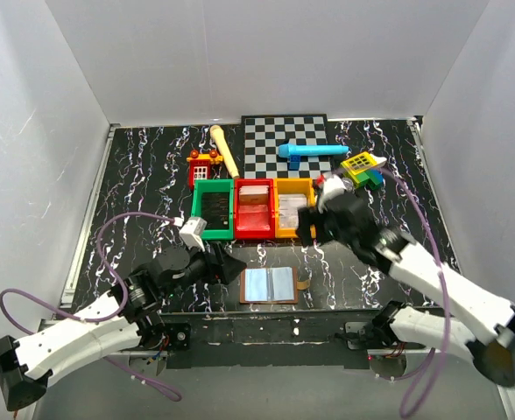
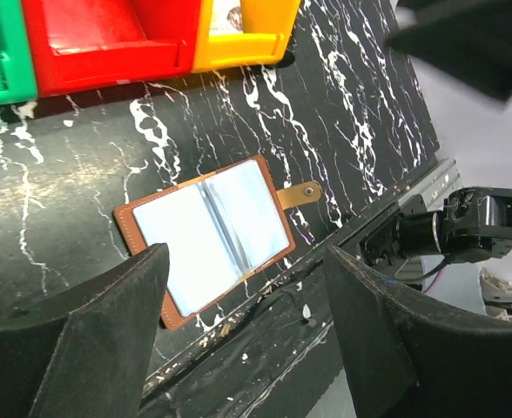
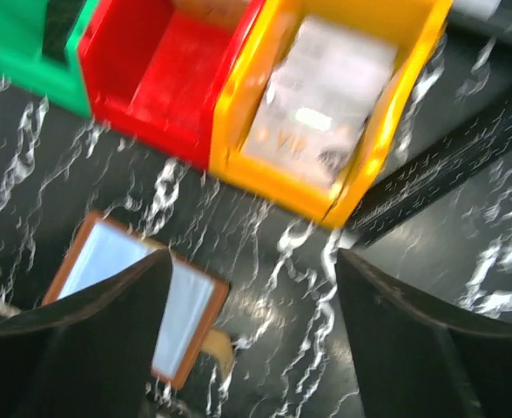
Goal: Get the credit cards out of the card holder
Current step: Place the credit card in the storage box, then remove the credit card from the card holder.
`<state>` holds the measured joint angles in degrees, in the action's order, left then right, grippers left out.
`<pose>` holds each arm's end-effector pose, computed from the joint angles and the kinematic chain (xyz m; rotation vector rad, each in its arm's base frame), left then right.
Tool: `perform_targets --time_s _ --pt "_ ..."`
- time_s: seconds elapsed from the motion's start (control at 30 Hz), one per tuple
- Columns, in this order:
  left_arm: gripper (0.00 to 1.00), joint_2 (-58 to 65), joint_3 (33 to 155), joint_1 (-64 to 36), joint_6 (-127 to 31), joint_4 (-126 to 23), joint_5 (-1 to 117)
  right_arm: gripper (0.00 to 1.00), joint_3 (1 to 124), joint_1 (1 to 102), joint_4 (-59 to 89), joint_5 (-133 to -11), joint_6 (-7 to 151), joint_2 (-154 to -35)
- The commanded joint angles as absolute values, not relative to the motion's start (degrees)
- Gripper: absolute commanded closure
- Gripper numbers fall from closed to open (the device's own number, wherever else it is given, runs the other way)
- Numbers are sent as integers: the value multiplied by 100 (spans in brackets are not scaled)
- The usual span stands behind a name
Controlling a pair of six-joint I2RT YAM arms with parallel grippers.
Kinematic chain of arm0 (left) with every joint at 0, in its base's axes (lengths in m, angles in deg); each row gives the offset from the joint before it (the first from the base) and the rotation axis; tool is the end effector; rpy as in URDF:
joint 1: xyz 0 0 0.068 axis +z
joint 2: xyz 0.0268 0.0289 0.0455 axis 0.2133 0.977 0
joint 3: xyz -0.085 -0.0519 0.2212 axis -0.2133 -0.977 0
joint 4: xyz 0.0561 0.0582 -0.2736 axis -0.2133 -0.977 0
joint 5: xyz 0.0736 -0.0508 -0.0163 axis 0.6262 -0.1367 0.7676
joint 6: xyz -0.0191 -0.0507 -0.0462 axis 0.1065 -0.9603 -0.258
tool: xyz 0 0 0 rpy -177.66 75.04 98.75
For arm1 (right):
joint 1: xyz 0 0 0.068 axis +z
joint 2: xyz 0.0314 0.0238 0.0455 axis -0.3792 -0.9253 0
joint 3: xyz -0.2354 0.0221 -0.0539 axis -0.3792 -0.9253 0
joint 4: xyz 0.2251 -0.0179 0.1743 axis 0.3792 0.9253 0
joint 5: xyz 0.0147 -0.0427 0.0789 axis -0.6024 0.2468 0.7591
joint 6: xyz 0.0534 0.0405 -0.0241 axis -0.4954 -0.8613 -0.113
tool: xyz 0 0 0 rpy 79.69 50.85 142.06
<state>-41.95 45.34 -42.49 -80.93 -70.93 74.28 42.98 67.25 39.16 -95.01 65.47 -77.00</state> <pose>0.1306 -0.1709 0.2067 0.0993 2.1106 -0.9559 0.2248 0.2030 0.2756 -0.4310 2.0907 0.3240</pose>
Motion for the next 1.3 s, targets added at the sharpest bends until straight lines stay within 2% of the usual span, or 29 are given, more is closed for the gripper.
perform_targets --time_s 0.0,0.07,0.23,0.37,0.53,1.03,1.17,1.27 --pt "30 -3605 4486 -4226 -8194 -6301 6952 13 2360 6772 2548 -8388 4893 -6072" --pt "30 -3332 4477 -4244 -8326 -6081 6847 11 1997 6772 2624 -8177 4567 -5832" --pt "31 -2795 4486 -4437 -8642 -5693 6899 10 1864 6895 3407 -7851 4083 -6069" --pt "32 -2426 4530 -4612 -8888 -5649 7022 19 1706 6922 3635 -7807 3810 -6226" --pt "36 -2188 4626 -4788 -8941 -5570 7145 39 1469 6930 3777 -7825 3608 -6342" --pt "36 -1871 4644 -4894 -8933 -5245 7145 50 1459 6930 3618 -7578 3669 -7088" --pt "36 -1906 4644 -4894 -8898 -5227 7128 57 1477 6930 3469 -7570 3686 -7360" --pt "36 -1933 4626 -4894 -8889 -5227 7119 66 1547 6930 3416 -7517 3713 -7554"
